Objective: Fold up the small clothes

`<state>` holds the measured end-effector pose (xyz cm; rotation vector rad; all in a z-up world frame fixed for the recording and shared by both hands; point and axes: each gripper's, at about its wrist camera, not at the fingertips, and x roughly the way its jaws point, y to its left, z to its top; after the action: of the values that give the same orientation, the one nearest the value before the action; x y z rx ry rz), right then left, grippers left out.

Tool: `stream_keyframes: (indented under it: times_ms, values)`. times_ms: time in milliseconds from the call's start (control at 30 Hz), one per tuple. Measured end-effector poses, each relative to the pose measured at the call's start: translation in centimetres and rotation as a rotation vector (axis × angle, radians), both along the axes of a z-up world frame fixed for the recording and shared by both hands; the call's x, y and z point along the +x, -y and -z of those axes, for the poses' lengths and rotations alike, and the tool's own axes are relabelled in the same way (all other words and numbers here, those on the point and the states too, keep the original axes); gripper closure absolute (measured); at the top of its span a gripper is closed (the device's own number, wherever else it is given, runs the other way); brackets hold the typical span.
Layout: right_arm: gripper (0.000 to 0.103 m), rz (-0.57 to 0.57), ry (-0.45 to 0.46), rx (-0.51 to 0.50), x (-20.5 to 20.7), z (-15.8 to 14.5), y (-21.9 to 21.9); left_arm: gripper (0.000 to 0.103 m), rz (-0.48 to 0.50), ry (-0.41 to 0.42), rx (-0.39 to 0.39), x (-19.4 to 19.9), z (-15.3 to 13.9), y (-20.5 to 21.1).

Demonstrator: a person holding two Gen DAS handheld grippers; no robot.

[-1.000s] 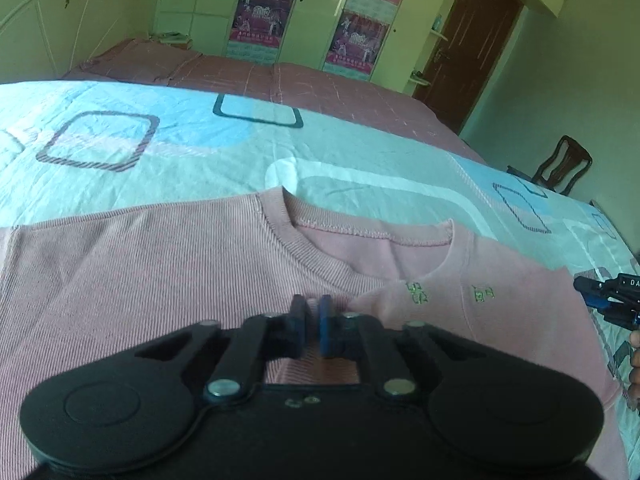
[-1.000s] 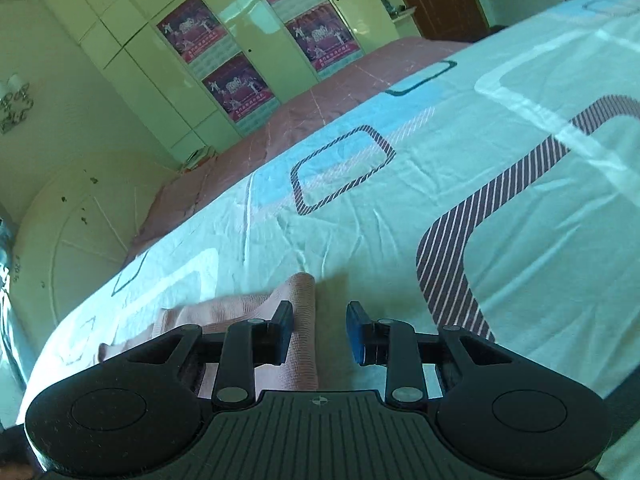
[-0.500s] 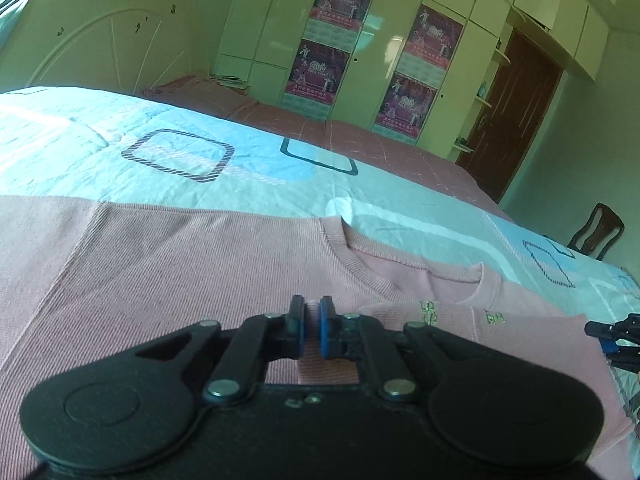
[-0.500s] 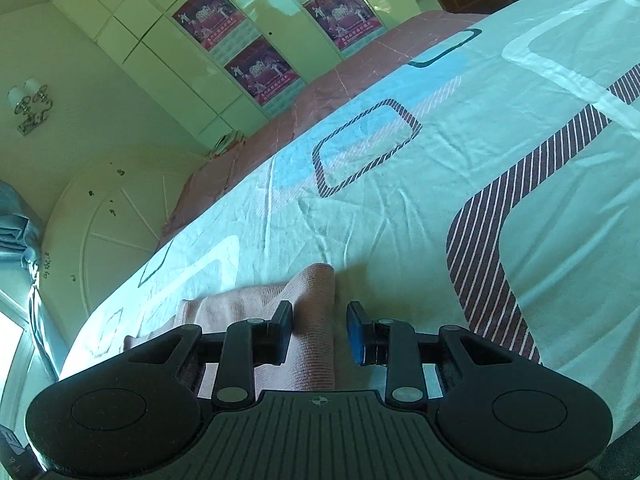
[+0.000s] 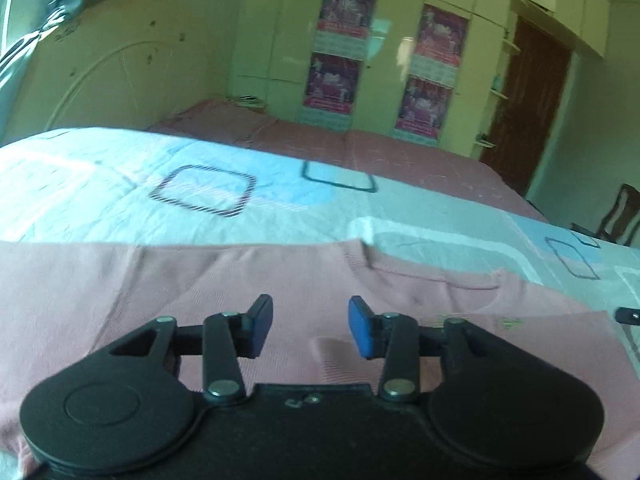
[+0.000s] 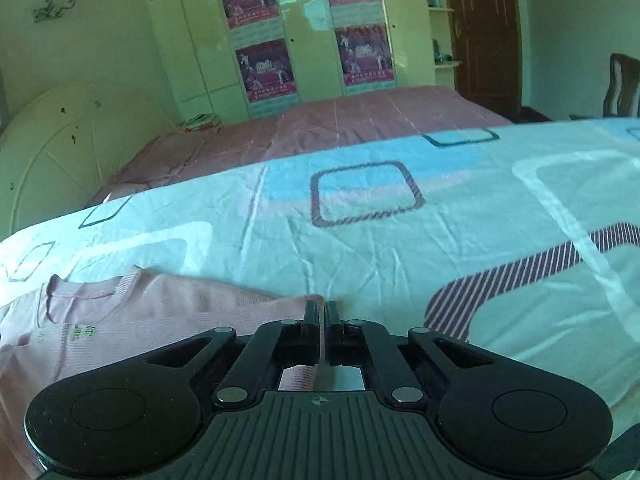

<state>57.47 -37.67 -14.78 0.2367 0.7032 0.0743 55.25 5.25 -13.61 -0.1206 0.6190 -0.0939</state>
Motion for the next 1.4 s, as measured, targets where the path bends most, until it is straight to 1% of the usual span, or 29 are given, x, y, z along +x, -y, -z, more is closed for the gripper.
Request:
stream_keyframes:
  times_ms: [33,100,133,167,233,300,333,367,400,467,500,533,567,600,633,667,700,767,800,867,900,1000,1067,1133,1200,1267,1300,1333,1400]
  values:
    - [0.101,-0.037,-0.009,-0.004,0.4,0.0,-1.0,0.055,0.067,-0.008,0.013,0.2,-0.2,1.7]
    - [0.101,-0.089,-0.030,-0.008,1.3,0.2,-3.1,0.031,0.209,-0.025,0.082,0.7,0.0,5.8]
    - [0.101,-0.117,-0.037,-0.021,1.7,0.5,-4.2,0.029,0.259,-0.033,0.120,1.0,0.3,7.5]
    - [0.101,-0.137,-0.047,-0.051,2.0,0.8,-5.0,0.033,0.289,-0.042,0.155,1.2,0.9,8.8]
    - [0.100,-0.139,-0.054,-0.130,2.3,1.5,-5.2,0.040,0.274,-0.062,0.176,1.9,1.9,8.6]
    - [0.101,-0.093,-0.072,-0.163,2.3,1.8,-3.1,0.063,0.237,-0.092,0.137,2.2,2.8,5.8]
    - [0.101,-0.089,-0.077,-0.163,2.4,1.9,-2.3,0.069,0.234,-0.089,0.098,2.2,3.0,4.2]
    - [0.101,-0.085,-0.084,-0.192,2.4,2.0,-1.9,0.080,0.229,-0.092,0.077,2.2,3.0,3.2]
    - [0.101,-0.101,-0.089,-0.199,2.5,2.0,-1.6,0.081,0.236,-0.098,0.071,2.3,2.9,2.8]
    - [0.101,-0.106,-0.097,-0.200,2.7,1.8,-1.7,0.082,0.230,-0.112,0.077,2.7,2.4,3.3]
    - [0.101,-0.097,-0.099,-0.189,2.7,1.6,-1.7,0.068,0.232,-0.112,0.062,2.6,1.9,3.7]
    - [0.100,-0.089,-0.099,-0.181,2.5,1.3,-1.8,0.059,0.239,-0.096,0.055,2.2,1.5,4.2]
    - [0.100,-0.089,-0.096,-0.177,2.0,1.1,-2.0,0.038,0.236,-0.067,0.079,1.4,1.0,5.0]
    - [0.100,-0.102,-0.096,-0.178,1.2,0.8,-2.3,0.024,0.245,-0.035,0.109,0.6,0.6,5.7]
    - [0.100,-0.113,-0.097,-0.181,0.4,0.6,-2.7,0.026,0.263,-0.013,0.133,-0.2,0.5,6.2]
    - [0.100,-0.121,-0.098,-0.176,-0.6,0.5,-2.9,0.037,0.274,-0.008,0.150,-1.0,0.6,6.6]
    - [0.100,-0.129,-0.112,-0.171,-1.8,0.5,-3.3,0.044,0.282,-0.020,0.159,-1.7,1.0,6.7]
    - [0.100,-0.126,-0.133,-0.198,-3.8,0.9,-3.7,0.045,0.279,-0.084,0.187,-2.3,2.7,6.3]
    - [0.100,-0.114,-0.125,-0.211,-4.7,1.3,-3.8,0.045,0.283,-0.062,0.197,-2.8,3.3,6.1]
    - [0.100,-0.082,-0.111,-0.209,-5.8,1.3,-3.9,0.046,0.278,-0.071,0.203,-2.8,2.9,6.1]
    - [0.100,-0.070,-0.111,-0.200,-6.2,0.9,-4.0,0.050,0.272,-0.076,0.196,-2.9,2.3,6.2]
    - [0.099,-0.062,-0.106,-0.189,-8.4,-0.2,-4.8,0.048,0.273,-0.056,0.143,-4.2,1.4,5.7]
    - [0.099,-0.069,-0.132,-0.209,-10.0,0.5,-5.3,0.047,0.275,-0.094,0.155,-4.8,2.2,5.6]
    - [0.096,-0.066,-0.109,-0.237,-11.2,1.1,-5.8,0.046,0.287,-0.069,0.205,-5.6,3.0,5.8]
    - [0.096,-0.059,-0.121,-0.251,-11.1,0.6,-6.1,0.046,0.285,-0.069,0.218,-5.5,2.6,6.0]
    - [0.095,-0.052,-0.089,-0.248,-11.2,-0.2,-6.2,0.044,0.282,-0.069,0.199,-5.5,2.5,5.7]
    - [0.095,-0.052,-0.101,-0.250,-11.2,0.0,-6.3,0.044,0.288,-0.076,0.206,-5.4,2.7,5.6]
    - [0.095,-0.054,-0.146,-0.243,-10.9,0.6,-6.3,0.044,0.295,-0.071,0.211,-5.5,2.7,5.5]
    - [0.095,-0.040,-0.154,-0.235,-10.7,0.6,-6.4,0.044,0.293,-0.072,0.195,-5.7,2.4,4.9]
